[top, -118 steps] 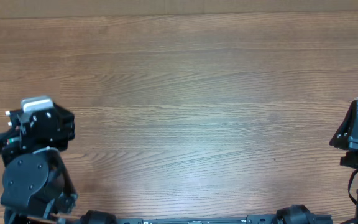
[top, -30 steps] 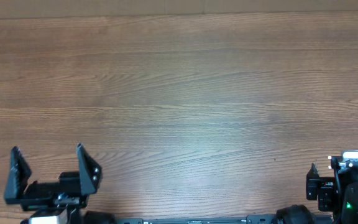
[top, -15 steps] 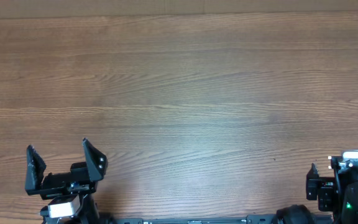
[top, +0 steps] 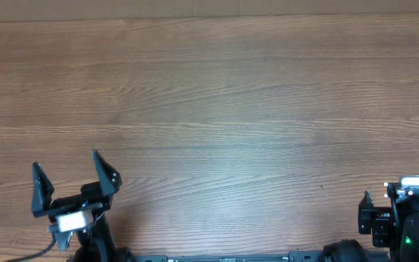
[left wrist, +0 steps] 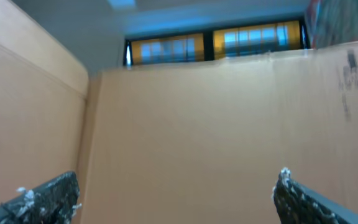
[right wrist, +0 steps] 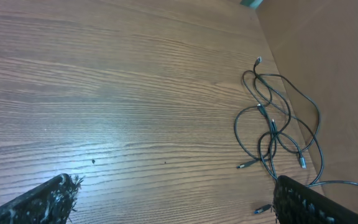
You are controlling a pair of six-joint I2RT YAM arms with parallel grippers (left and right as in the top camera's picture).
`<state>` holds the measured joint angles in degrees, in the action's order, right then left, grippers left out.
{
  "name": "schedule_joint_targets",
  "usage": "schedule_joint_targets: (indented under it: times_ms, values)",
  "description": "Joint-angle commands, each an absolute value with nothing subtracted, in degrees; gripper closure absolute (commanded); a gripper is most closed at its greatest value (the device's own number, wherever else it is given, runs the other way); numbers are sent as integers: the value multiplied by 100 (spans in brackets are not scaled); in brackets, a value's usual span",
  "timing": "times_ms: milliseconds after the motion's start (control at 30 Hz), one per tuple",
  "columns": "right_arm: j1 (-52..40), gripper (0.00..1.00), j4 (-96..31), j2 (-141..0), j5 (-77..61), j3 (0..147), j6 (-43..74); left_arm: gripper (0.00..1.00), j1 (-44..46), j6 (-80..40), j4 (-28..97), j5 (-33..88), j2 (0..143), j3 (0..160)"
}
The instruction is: Untangle cables
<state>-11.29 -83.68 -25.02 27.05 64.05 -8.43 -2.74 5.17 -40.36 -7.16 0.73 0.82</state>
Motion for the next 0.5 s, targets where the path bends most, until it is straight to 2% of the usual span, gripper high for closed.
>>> schedule_joint_targets:
  times_ms: [0,200,467]
  values:
    - [-1118,0,-8359,-2486,2738,6407,-843,0,-296,167,-3374,-733,21,23]
    - [-1118,0,-8359,-2486,2738,6407,-843,1,-298,128,-1575,-591,21,23]
    - [-1118,0,-8359,-2486,2738,6407,-843,1,-298,130,-97,-954,19,23]
